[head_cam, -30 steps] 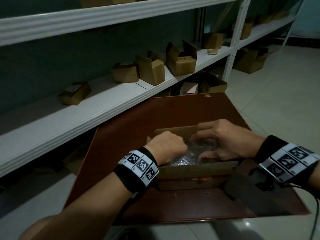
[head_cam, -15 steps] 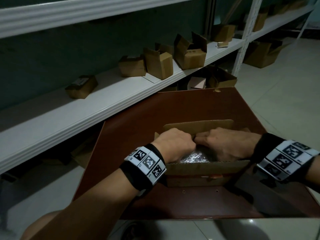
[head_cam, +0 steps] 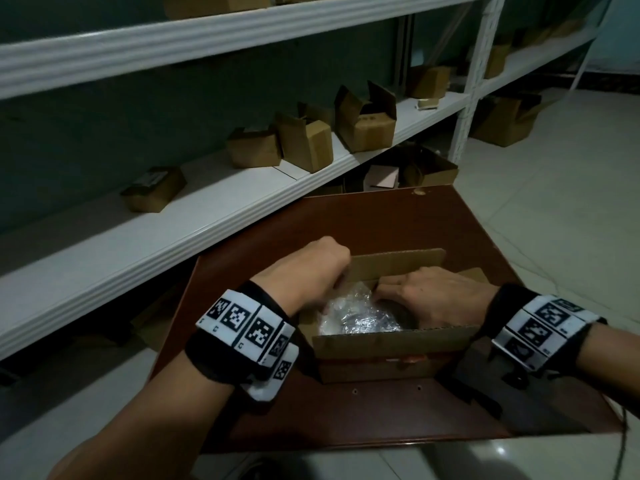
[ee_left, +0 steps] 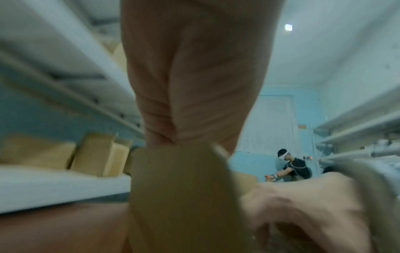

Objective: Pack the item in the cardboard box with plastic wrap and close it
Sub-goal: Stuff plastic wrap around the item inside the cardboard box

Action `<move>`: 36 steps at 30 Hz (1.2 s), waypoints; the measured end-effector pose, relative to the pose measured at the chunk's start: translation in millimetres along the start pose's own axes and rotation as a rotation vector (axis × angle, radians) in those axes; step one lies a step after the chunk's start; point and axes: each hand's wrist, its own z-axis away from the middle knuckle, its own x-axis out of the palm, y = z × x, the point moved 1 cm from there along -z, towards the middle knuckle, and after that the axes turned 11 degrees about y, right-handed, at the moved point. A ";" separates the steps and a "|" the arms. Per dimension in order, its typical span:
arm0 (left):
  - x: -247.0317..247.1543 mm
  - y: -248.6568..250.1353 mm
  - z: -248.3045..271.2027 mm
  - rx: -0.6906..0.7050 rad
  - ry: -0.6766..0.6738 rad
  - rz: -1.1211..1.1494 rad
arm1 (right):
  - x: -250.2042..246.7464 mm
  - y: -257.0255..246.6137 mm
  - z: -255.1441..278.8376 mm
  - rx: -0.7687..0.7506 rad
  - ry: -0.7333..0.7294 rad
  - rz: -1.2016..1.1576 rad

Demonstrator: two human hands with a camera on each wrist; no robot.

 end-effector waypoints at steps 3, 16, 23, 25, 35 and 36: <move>-1.7 10.6 -0.6 -0.059 -0.060 -0.015 | 1.7 1.5 0.8 -0.009 0.020 -0.008; 29.2 25.4 -0.5 -0.075 -0.256 -0.035 | -0.9 -2.6 4.4 -0.008 0.018 -0.027; 25.5 25.1 4.8 0.063 -0.170 -0.087 | -3.7 -3.7 5.4 0.021 0.011 -0.045; 24.1 29.5 6.7 0.173 -0.099 -0.132 | -1.9 -1.9 5.3 0.031 0.024 -0.054; 17.7 30.9 5.4 0.233 0.071 -0.057 | -3.5 -2.0 3.9 0.036 0.016 -0.093; 20.1 32.7 5.0 0.228 0.071 -0.053 | -4.0 -2.8 4.2 0.037 0.018 -0.095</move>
